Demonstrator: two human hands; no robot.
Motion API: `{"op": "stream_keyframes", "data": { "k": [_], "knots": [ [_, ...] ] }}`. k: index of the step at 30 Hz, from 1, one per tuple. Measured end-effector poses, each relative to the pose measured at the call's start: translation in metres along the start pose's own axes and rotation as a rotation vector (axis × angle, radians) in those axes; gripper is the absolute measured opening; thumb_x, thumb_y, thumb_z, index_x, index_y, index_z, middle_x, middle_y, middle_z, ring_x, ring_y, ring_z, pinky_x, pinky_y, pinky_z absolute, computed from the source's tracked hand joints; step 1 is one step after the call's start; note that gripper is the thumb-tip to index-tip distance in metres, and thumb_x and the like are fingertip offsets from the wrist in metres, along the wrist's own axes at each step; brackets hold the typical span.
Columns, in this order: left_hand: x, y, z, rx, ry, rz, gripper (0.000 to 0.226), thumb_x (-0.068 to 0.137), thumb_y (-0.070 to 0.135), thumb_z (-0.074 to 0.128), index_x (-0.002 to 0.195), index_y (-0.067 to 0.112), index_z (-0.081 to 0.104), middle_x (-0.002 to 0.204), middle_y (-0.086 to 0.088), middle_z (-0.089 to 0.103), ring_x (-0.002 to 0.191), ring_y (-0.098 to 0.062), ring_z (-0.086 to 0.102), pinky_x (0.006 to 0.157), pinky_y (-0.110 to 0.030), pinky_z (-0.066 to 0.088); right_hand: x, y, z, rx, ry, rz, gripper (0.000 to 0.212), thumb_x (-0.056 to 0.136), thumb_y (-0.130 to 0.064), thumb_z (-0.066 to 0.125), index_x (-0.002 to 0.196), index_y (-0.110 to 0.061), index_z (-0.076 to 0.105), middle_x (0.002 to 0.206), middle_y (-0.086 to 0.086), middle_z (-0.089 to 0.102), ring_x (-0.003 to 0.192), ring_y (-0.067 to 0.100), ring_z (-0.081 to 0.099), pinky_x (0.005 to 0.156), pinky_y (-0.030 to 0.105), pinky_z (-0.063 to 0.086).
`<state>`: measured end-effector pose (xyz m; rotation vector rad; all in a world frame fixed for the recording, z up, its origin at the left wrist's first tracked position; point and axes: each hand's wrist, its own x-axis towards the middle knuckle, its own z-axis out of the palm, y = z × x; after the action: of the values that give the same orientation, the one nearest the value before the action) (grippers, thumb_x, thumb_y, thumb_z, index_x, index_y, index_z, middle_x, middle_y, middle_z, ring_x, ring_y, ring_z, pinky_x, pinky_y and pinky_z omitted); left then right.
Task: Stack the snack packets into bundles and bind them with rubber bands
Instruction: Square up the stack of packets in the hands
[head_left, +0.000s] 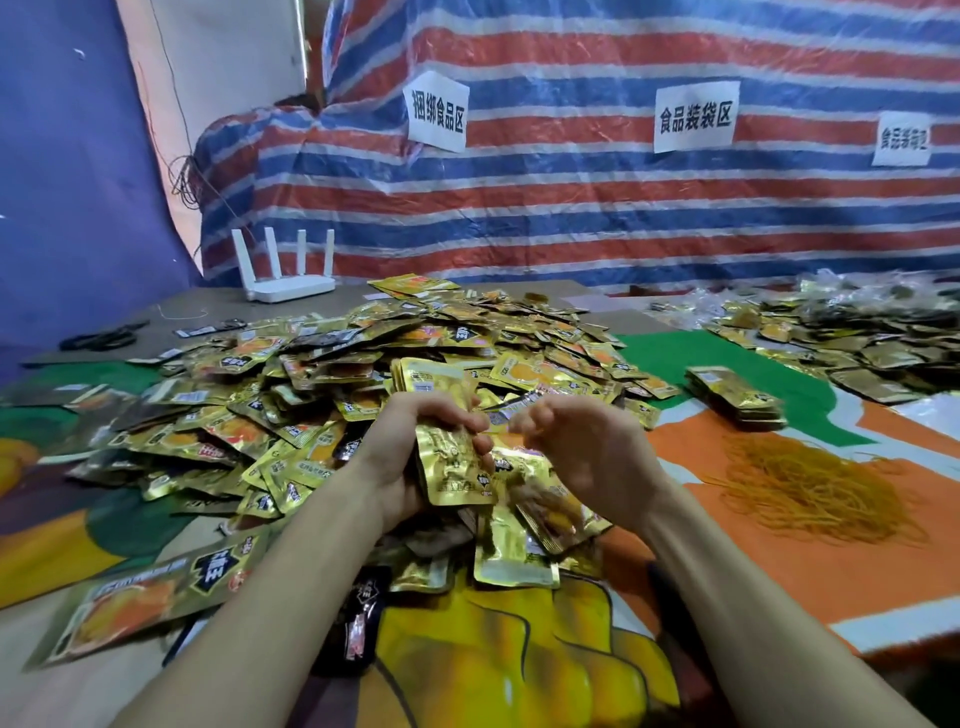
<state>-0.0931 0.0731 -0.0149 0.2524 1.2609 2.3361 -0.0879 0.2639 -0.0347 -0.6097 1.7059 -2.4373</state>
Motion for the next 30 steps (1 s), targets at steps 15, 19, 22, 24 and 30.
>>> {"op": "stream_keyframes", "data": {
  "k": [15,19,22,24,30],
  "knots": [
    [0.006,-0.012,0.003,0.248,0.285,0.112,0.015,0.077,0.003,0.056,0.079,0.005,0.071,0.074,-0.013,0.062,0.062,-0.027,0.059,0.064,-0.037,0.052,-0.001,0.01,0.017,-0.111,0.076,-0.036,0.055,0.076,-0.018,0.08,0.129,-0.026,0.067,0.121,0.011,0.073,0.086,0.028,0.076,0.058,0.035,0.061],
    [0.012,-0.02,0.003,0.303,0.493,0.397,0.014,0.078,0.003,0.063,0.07,0.002,0.075,0.07,-0.01,0.069,0.065,-0.022,0.066,0.065,-0.038,0.054,-0.002,0.018,0.024,-0.268,0.137,-0.1,0.062,0.072,-0.024,0.088,0.13,-0.026,0.067,0.118,0.005,0.074,0.101,0.027,0.075,0.065,0.042,0.063],
    [0.013,-0.015,0.004,0.201,0.565,0.558,0.015,0.068,0.013,0.069,0.08,0.004,0.068,0.073,-0.01,0.064,0.069,-0.024,0.061,0.068,-0.041,0.05,-0.001,0.024,0.026,-0.304,0.155,-0.081,0.06,0.067,-0.03,0.092,0.124,-0.035,0.071,0.118,0.003,0.073,0.103,0.021,0.074,0.07,0.042,0.063],
    [0.013,-0.014,0.004,0.152,0.574,0.601,0.02,0.064,0.018,0.071,0.081,0.009,0.066,0.08,-0.013,0.064,0.078,-0.031,0.066,0.076,-0.05,0.054,-0.001,0.028,0.029,-0.325,0.128,-0.086,0.063,0.061,-0.035,0.09,0.122,-0.038,0.072,0.118,-0.001,0.072,0.111,0.018,0.07,0.075,0.043,0.063],
    [0.012,-0.017,0.012,-0.026,0.49,0.543,0.016,0.082,0.023,0.076,0.097,0.019,0.072,0.103,-0.018,0.07,0.099,-0.041,0.07,0.091,-0.069,0.052,-0.002,0.029,0.038,-0.547,0.179,-0.188,0.067,0.064,-0.043,0.086,0.127,-0.038,0.067,0.117,-0.025,0.069,0.115,-0.004,0.062,0.092,0.049,0.058]
  ]
}}
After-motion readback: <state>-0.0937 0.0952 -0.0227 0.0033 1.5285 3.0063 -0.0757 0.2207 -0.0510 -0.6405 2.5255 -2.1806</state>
